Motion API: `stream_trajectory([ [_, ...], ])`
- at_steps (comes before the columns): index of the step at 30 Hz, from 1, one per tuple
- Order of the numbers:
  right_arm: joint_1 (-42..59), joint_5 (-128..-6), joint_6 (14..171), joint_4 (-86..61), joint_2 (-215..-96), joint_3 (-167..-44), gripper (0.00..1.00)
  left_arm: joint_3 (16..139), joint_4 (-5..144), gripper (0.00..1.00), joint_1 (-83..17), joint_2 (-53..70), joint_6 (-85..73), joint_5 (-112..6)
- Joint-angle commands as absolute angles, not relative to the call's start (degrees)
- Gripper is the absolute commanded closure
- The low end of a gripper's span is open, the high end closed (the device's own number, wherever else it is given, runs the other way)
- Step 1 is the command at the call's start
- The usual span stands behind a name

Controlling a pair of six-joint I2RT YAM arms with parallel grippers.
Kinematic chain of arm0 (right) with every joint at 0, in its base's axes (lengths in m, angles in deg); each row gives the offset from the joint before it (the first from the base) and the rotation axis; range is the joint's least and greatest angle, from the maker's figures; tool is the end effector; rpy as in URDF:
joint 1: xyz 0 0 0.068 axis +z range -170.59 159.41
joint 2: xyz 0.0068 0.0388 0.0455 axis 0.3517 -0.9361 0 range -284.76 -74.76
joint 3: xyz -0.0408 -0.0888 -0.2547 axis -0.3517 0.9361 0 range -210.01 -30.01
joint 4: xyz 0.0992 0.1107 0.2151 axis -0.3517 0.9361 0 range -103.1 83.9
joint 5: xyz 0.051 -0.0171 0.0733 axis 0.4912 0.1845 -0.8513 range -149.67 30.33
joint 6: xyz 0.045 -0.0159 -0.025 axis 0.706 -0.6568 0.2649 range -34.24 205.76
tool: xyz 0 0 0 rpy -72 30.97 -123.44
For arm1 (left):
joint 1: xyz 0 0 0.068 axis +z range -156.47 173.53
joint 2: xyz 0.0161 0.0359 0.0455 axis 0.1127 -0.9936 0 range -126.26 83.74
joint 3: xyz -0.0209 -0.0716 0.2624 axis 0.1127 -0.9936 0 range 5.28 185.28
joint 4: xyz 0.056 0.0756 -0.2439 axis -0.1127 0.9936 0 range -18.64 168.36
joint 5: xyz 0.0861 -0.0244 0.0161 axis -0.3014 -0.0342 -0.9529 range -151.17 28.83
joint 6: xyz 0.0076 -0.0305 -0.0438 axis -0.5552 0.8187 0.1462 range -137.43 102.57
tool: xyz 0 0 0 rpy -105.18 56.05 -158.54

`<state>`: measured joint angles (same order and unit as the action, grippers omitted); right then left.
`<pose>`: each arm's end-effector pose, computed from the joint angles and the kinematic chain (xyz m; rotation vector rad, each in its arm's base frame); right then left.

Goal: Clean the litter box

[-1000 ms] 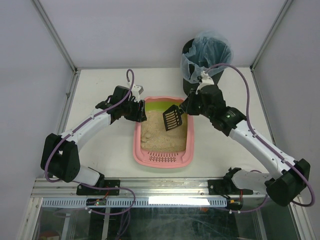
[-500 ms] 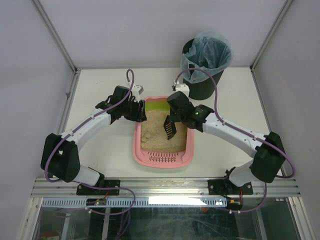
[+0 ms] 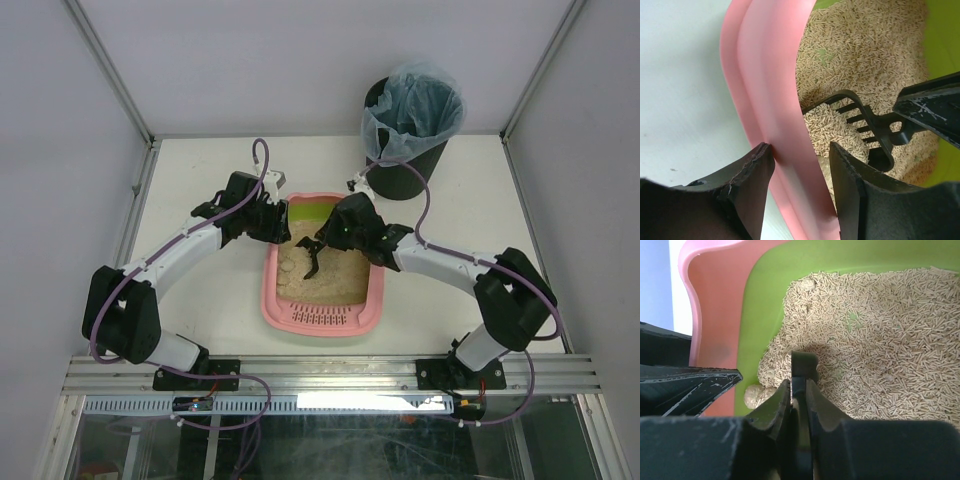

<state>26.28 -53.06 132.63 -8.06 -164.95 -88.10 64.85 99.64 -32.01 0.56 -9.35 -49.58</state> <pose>0.2406 0.2508 0.2321 0.0668 2.3253 0.7515 0.2715 -0.1377 0.2468 0.4692 2.4746 -0.4961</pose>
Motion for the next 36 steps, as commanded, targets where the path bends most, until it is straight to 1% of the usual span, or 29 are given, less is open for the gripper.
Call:
stream_trajectory([
  [1, 28.8, -67.1, 141.7, -16.7, -168.1, -83.6, 1.0, 65.6, 98.1, 0.51, -33.0, -1.0, -10.7, -48.6],
  [9, 23.8, -66.4, 145.5, -23.6, -160.2, -76.7, 1.0, 65.5, 98.1, 0.51, -33.0, -0.8, -10.7, -48.6],
  [16, 22.7, -62.1, 145.0, -23.7, -152.9, -73.9, 1.0, 65.5, 98.1, 0.51, -33.0, -0.6, -10.7, -48.7],
  [20, 22.7, -60.7, 144.7, -23.7, -151.7, -73.3, 1.0, 65.5, 98.1, 0.51, -33.0, -0.5, -10.7, -48.7],
  [28, 22.7, -60.4, 143.6, -22.6, -153.0, -74.5, 1.0, 65.5, 98.1, 0.51, -33.0, -0.3, -10.8, -48.7],
  [36, 22.7, -58.9, 143.9, -22.4, -149.4, -74.0, 1.0, 65.6, 98.1, 0.51, -33.0, -0.3, -10.8, -48.5],
])
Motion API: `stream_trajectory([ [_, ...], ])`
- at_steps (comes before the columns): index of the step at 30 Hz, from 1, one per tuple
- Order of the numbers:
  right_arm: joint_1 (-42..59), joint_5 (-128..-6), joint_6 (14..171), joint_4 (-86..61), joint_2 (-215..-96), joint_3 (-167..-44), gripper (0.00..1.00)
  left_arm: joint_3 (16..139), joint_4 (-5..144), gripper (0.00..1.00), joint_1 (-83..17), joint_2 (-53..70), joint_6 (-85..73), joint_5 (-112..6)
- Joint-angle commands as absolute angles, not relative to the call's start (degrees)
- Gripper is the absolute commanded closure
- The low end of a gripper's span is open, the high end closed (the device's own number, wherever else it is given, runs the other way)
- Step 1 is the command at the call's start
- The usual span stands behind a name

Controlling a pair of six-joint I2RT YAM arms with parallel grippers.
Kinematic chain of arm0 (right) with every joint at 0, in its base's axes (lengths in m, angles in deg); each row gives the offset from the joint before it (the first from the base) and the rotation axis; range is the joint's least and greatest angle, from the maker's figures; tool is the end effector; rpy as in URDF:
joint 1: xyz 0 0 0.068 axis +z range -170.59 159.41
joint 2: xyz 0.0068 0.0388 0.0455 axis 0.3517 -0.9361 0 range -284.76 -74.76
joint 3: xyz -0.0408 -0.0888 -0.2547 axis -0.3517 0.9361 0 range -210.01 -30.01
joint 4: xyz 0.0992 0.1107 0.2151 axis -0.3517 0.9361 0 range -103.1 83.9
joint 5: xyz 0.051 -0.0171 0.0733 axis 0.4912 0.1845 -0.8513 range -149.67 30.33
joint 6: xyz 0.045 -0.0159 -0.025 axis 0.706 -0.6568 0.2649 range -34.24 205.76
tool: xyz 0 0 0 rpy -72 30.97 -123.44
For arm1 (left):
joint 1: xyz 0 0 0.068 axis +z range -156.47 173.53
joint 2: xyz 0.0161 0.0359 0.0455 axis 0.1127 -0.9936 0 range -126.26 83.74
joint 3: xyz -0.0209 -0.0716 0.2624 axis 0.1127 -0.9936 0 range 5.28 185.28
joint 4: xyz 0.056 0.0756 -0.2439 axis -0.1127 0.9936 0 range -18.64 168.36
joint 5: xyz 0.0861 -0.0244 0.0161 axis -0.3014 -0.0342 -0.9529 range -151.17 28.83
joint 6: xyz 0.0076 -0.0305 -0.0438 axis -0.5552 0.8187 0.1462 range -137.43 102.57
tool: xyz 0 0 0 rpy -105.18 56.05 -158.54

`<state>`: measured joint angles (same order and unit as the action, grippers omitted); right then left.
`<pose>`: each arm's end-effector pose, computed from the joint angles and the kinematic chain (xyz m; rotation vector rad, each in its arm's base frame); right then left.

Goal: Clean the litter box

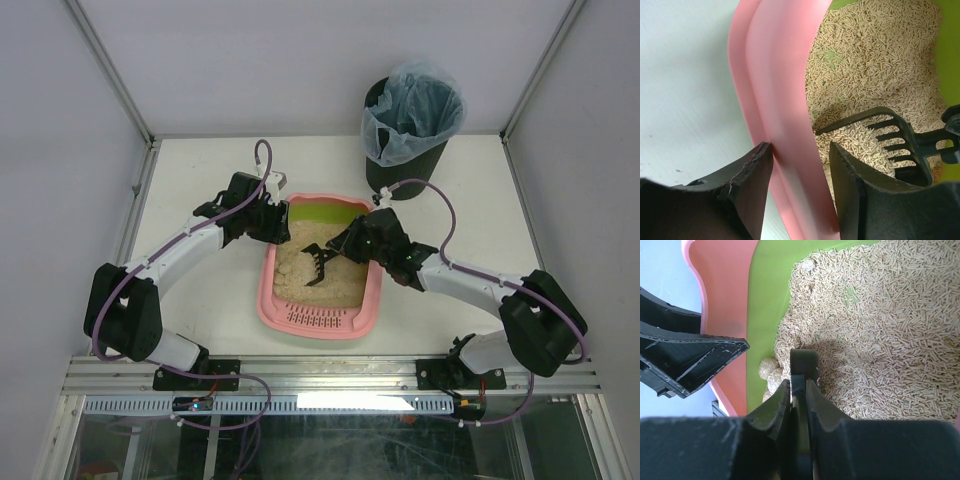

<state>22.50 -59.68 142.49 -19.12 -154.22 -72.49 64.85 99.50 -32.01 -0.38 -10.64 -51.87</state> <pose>0.2173 0.2033 0.2172 0.2719 2.2742 0.9920 0.2744 -0.1375 0.2420 0.4799 2.4808 -0.4348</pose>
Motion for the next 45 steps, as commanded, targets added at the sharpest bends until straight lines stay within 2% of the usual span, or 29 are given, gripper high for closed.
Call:
stream_trajectory([
  [1, 22.7, -58.8, 143.9, -22.3, -148.9, -74.0, 1.0, 65.6, 98.1, 0.51, -33.0, -0.2, -10.8, -48.5],
  [14, 22.7, -58.2, 144.1, -20.8, -145.6, -73.9, 1.0, 65.5, 98.1, 0.51, -33.0, -0.1, -10.8, -48.5],
  [22, 21.3, -57.2, 144.6, -20.8, -141.5, -69.7, 1.0, 65.5, 98.1, 0.51, -33.1, -0.2, -10.7, -48.5],
  [35, 10.4, -71.3, 150.0, -32.1, -132.9, -59.7, 1.0, 65.6, 98.1, 0.51, -33.0, -0.4, -10.7, -48.4],
  [45, 0.3, -80.9, 161.6, -50.3, -131.8, -50.1, 1.0, 65.6, 98.1, 0.51, -33.0, -0.4, -10.7, -48.2],
])
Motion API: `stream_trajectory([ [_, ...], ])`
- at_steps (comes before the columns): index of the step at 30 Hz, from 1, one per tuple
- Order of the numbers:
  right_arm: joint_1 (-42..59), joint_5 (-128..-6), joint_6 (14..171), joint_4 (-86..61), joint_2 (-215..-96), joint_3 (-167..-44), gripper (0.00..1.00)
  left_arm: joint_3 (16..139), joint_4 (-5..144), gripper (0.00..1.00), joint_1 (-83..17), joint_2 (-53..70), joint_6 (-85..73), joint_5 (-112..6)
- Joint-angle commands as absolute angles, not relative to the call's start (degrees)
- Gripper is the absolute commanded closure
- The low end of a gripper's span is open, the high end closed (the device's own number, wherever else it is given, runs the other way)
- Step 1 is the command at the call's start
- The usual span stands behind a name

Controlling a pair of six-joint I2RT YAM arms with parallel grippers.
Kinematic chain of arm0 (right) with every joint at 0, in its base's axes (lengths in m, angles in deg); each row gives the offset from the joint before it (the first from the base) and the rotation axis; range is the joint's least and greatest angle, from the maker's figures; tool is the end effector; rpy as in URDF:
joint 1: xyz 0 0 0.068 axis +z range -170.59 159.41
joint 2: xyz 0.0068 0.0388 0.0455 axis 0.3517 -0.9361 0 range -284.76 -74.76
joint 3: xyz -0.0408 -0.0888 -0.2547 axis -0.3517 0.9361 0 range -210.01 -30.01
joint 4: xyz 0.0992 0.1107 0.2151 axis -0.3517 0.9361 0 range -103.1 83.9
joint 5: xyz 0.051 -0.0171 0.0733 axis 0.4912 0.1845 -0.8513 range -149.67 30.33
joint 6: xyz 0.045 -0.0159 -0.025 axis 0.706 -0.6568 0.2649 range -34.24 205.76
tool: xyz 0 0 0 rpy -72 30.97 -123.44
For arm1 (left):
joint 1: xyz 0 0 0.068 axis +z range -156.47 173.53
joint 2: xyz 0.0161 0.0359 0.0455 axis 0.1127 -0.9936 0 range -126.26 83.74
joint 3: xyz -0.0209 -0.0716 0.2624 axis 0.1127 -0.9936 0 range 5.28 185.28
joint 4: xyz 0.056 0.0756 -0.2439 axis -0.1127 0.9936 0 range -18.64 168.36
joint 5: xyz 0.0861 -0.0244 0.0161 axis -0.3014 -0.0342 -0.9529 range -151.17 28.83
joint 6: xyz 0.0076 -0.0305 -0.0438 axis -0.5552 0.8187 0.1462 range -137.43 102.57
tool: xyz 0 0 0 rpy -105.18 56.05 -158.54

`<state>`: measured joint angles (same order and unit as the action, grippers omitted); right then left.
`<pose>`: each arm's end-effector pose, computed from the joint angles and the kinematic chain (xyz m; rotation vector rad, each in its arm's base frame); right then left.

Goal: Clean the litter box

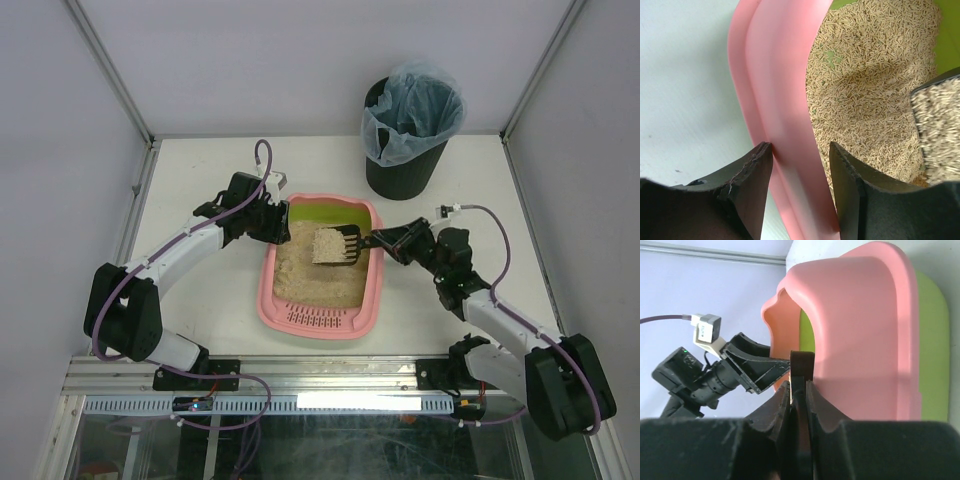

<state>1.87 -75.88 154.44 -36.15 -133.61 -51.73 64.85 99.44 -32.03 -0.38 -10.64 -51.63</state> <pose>0.1995 0.0932 0.2131 0.5879 1.9509 1.3298 0.2743 -0.1378 0.2421 0.4821 2.4797 -0.4404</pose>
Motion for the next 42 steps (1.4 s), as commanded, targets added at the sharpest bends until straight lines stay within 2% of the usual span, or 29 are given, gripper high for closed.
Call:
stream_trajectory([
  [1, 1.0, -81.2, 161.7, -50.8, -132.1, -50.5, 1.0, 65.6, 98.1, 0.51, -33.0, -0.4, -10.7, -48.2],
  [5, -0.4, -82.1, 164.7, -56.0, -132.1, -48.5, 1.0, 65.7, 98.1, 0.51, -33.0, -0.6, -10.6, -47.9],
  [9, -2.3, -82.8, 165.9, -53.3, -131.6, -48.2, 1.0, 65.6, 98.1, 0.51, -33.0, -0.2, -10.7, -48.3],
  [11, -0.9, -87.3, 166.6, -59.7, -135.0, -49.4, 1.0, 65.7, 98.1, 0.51, -33.0, -0.4, -10.5, -47.9],
  [13, -1.6, -86.8, 169.7, -63.3, -136.3, -47.4, 1.0, 65.7, 98.1, 0.51, -33.0, -0.5, -10.5, -47.7],
  [16, -1.9, -84.3, 170.3, -59.3, -136.2, -46.6, 1.0, 65.5, 98.1, 0.51, -33.0, -0.1, -10.7, -48.2],
  [20, -0.7, -87.8, 169.9, -63.5, -139.0, -49.2, 1.0, 65.7, 98.1, 0.51, -33.0, -0.3, -10.7, -48.2],
  [23, -2.6, -83.8, 170.6, -57.0, -136.7, -48.1, 1.0, 65.5, 98.0, 0.51, -33.0, -0.1, -10.6, -48.2],
  [26, 1.3, -88.1, 167.0, -58.3, -139.3, -52.1, 1.0, 65.6, 98.1, 0.51, -33.0, -0.2, -10.7, -48.3],
  [30, -2.5, -83.0, 170.6, -56.1, -136.0, -47.2, 1.0, 65.6, 98.1, 0.51, -33.0, -0.2, -10.6, -47.9],
  [34, 2.2, -88.3, 166.5, -57.4, -138.9, -53.0, 1.0, 65.7, 98.1, 0.51, -33.0, -0.2, -10.5, -48.0],
  [38, -2.8, -82.4, 168.8, -52.3, -134.5, -48.8, 1.0, 65.4, 98.1, 0.51, -33.0, 0.0, -10.5, -47.9],
  [42, 2.0, -88.1, 164.2, -53.5, -137.5, -54.5, 1.0, 65.8, 98.1, 0.51, -33.0, 0.1, -10.6, -48.5],
])
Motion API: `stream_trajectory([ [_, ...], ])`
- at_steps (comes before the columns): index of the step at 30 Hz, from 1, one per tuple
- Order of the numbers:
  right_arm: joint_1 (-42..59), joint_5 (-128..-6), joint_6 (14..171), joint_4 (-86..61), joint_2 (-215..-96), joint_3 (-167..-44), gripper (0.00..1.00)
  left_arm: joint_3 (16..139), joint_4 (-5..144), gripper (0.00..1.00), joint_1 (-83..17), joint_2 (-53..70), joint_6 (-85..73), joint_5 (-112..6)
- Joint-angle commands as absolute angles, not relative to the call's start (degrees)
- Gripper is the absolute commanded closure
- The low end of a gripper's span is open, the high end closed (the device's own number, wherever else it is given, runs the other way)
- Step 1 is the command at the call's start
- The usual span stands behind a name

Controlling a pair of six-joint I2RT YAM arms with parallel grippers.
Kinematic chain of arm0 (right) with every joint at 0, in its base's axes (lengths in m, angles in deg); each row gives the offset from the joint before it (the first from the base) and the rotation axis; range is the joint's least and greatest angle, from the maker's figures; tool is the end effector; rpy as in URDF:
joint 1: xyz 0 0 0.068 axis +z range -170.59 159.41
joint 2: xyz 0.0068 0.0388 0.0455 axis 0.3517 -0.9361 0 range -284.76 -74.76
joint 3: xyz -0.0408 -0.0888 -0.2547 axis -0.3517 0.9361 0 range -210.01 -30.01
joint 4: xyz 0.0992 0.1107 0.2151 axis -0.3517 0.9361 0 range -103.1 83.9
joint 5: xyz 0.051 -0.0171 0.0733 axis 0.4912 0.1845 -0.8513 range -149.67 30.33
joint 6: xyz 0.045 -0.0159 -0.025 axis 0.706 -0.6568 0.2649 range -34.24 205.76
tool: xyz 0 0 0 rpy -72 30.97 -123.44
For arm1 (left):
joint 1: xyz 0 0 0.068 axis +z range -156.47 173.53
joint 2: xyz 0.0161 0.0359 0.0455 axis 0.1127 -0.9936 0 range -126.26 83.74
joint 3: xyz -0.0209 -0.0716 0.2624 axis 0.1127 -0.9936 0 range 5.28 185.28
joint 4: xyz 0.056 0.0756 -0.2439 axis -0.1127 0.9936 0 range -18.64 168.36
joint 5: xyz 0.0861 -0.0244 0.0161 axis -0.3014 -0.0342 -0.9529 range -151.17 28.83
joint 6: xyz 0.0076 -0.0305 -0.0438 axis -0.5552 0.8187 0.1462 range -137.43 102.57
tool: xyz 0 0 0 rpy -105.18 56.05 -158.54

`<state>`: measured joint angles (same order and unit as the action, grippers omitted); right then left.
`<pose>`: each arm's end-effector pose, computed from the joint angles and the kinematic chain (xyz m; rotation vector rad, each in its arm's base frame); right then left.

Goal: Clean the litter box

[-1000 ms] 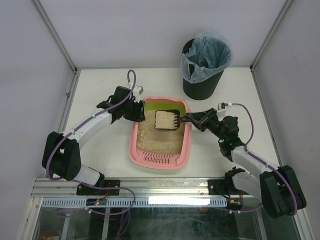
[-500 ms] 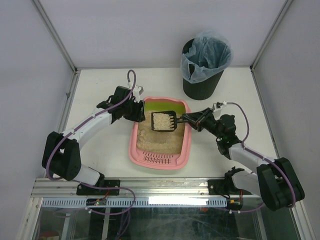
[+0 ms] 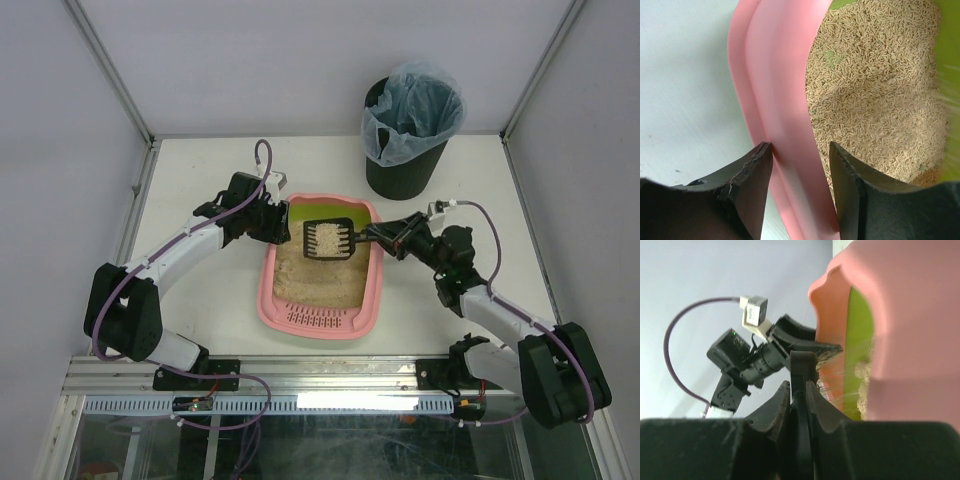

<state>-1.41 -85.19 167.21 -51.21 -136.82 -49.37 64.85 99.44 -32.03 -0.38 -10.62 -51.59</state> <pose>0.2055 0.0877 0.2162 0.6442 1.8365 1.6282 0.2743 -0.1378 0.2421 0.4819 2.4798 -0.4414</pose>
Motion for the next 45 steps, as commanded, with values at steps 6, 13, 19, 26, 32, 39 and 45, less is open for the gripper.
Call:
stream_trajectory([
  [6, 0.5, -86.0, 162.9, -49.1, -134.8, -53.8, 1.0, 65.3, 97.5, 0.51, -33.0, 1.3, -10.2, -49.6],
  [13, -2.0, -85.5, 164.1, -47.5, -132.0, -52.0, 1.0, 64.6, 95.8, 0.52, -33.0, 2.3, -9.4, -48.9],
  [19, -2.3, -81.8, 162.2, -41.3, -128.6, -52.2, 1.0, 64.4, 94.2, 0.48, -32.8, 5.1, -8.2, -49.6],
  [26, -2.6, -83.5, 158.8, -34.9, -127.5, -55.3, 1.0, 65.2, 93.0, 0.42, -32.9, 7.4, -6.1, -51.9],
  [32, 4.2, -72.3, 145.3, -17.1, -128.1, -64.6, 1.0, 63.8, 95.4, 0.41, -32.8, 12.2, -3.8, -57.4],
  [39, 14.6, -53.5, 132.8, -3.9, -133.8, -76.2, 1.0, 57.9, 96.8, 0.49, -32.8, 17.2, -0.1, -53.9],
  [45, 25.3, -36.0, 125.6, 2.9, -143.3, -87.6, 1.0, 54.6, 96.8, 0.55, -33.1, 18.0, 1.7, -49.5],
])
